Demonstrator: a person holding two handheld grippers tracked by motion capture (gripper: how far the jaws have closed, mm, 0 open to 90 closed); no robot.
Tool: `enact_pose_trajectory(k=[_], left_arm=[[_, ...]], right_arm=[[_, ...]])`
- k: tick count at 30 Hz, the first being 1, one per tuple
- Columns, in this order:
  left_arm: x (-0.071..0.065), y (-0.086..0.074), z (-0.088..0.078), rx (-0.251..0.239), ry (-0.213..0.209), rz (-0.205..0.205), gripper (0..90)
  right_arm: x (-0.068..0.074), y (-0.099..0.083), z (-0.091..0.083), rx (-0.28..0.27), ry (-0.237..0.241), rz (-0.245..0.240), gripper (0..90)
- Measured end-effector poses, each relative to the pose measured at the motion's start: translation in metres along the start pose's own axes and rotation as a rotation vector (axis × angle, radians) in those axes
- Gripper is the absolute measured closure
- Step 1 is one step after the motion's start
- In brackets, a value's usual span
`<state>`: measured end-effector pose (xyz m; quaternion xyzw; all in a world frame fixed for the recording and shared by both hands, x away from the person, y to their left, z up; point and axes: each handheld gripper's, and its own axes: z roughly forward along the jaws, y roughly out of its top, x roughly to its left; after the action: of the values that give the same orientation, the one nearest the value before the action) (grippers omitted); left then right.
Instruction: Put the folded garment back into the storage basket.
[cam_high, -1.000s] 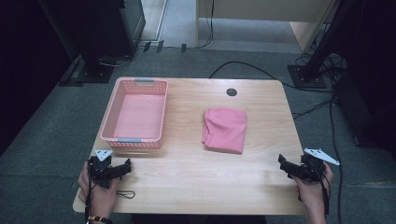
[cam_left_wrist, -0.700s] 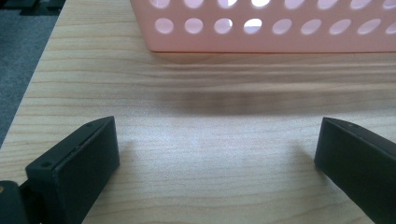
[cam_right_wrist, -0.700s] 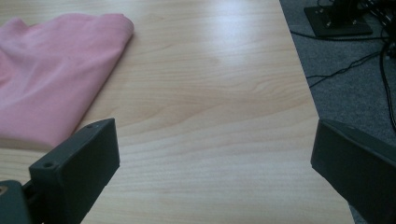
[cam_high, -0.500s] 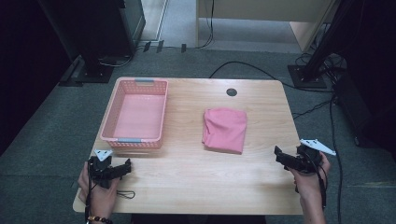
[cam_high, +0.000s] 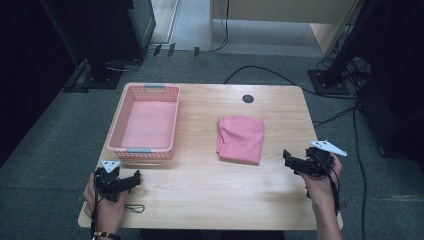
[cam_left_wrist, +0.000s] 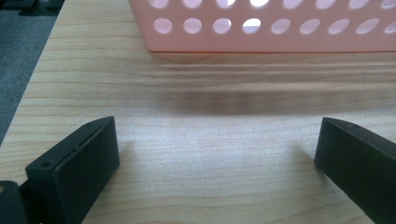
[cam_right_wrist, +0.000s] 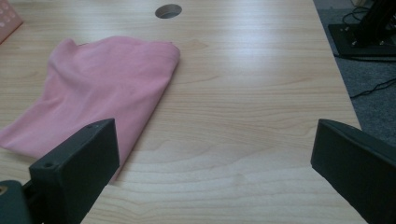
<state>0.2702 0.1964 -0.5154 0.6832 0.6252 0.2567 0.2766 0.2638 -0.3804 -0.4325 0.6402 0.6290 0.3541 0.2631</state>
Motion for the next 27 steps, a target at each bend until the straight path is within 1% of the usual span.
enact_pose_trajectory(k=[7,11,15,27], left_arm=[[0.0,0.0,0.0,0.0,0.0,0.0,0.0],[0.0,0.0,0.0,-0.002,0.0,-0.002,0.0],[0.0,0.0,0.0,-0.002,0.0,-0.002,0.0],[0.0,0.0,0.0,-0.002,-0.001,-0.002,0.0]], right_arm=[[0.012,0.007,0.006,0.006,0.015,-0.018,1.3],[0.019,0.012,0.009,0.006,0.023,-0.016,1.3],[0.025,0.016,0.012,0.008,0.029,-0.026,1.3],[0.04,0.022,0.023,0.016,0.042,-0.046,1.3]])
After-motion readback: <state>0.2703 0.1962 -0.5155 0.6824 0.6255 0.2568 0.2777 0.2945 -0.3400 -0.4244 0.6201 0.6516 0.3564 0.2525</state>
